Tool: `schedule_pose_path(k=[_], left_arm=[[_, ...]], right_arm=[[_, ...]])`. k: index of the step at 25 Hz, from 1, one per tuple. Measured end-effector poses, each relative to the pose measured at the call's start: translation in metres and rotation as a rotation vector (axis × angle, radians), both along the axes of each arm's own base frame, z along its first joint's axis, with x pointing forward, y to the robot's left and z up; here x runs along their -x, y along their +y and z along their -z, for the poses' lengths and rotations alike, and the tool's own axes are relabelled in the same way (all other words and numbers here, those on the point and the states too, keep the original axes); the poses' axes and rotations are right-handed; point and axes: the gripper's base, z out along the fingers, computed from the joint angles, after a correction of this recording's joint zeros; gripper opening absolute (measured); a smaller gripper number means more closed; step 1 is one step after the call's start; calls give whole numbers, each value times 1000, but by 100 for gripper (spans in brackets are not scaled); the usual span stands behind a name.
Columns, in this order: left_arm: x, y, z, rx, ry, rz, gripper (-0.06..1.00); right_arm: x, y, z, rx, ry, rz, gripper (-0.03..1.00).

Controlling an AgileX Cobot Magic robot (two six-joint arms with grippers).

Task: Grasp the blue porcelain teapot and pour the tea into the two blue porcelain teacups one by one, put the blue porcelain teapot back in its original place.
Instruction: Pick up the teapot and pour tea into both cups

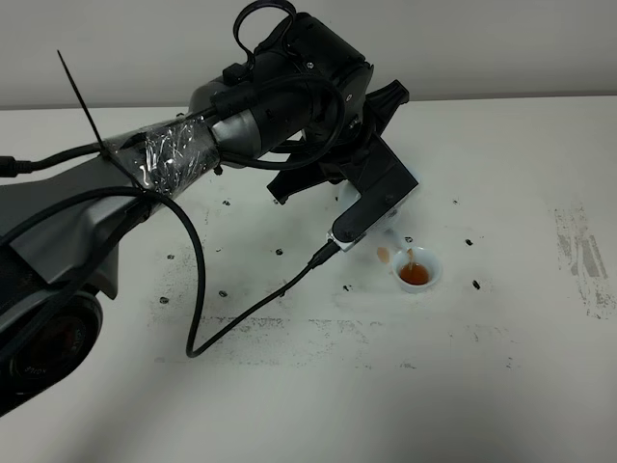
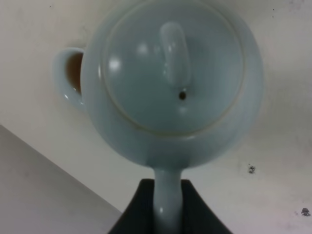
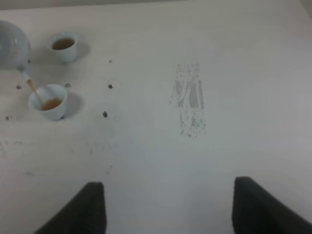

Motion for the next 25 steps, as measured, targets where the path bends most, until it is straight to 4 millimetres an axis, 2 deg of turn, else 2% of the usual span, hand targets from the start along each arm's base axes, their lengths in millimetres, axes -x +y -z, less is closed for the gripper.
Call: schedule_pose_path(k=[25], left_arm=[[0,0,0,0,-2,0,5]], right_arm=[[0,0,0,1,0,0,53]])
